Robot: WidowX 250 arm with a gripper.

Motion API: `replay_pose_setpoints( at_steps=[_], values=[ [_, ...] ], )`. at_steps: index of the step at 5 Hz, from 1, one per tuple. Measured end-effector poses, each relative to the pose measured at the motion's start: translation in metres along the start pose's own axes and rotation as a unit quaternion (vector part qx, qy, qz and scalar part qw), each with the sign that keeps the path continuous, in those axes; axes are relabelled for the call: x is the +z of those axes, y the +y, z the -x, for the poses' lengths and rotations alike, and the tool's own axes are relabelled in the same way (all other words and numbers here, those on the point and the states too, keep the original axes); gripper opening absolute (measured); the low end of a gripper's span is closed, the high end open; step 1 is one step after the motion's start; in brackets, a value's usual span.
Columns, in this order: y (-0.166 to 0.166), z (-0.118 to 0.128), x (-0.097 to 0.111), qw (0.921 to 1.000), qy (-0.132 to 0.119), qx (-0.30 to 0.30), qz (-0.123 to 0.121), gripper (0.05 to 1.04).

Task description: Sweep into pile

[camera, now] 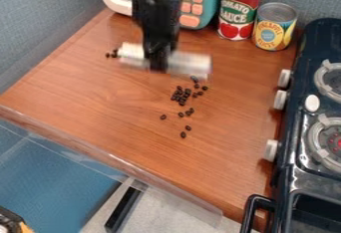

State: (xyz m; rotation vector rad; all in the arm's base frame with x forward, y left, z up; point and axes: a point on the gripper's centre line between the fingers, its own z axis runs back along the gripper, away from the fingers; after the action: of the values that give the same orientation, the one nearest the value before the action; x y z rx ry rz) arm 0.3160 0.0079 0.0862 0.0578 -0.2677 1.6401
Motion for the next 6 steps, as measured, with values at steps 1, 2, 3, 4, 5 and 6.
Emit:
replay_pose_setpoints(
  at_steps=[1, 2, 3, 4, 5, 6],
  values=[
    [0.036, 0.021, -0.008, 0.9992, -0.022, 0.004, -0.034, 0.368],
    [0.050, 0.036, -0.014, 0.9977, -0.026, 0.038, -0.049, 0.368],
    [0.059, 0.047, -0.024, 0.9940, -0.030, 0.076, -0.072, 0.368],
    [0.065, 0.052, -0.035, 0.9899, -0.038, 0.110, -0.081, 0.368],
    [0.073, 0.053, -0.049, 0.9872, -0.042, 0.123, -0.093, 0.368],
    [0.073, 0.051, -0.054, 0.9855, -0.041, 0.133, -0.097, 0.368]
  ],
)
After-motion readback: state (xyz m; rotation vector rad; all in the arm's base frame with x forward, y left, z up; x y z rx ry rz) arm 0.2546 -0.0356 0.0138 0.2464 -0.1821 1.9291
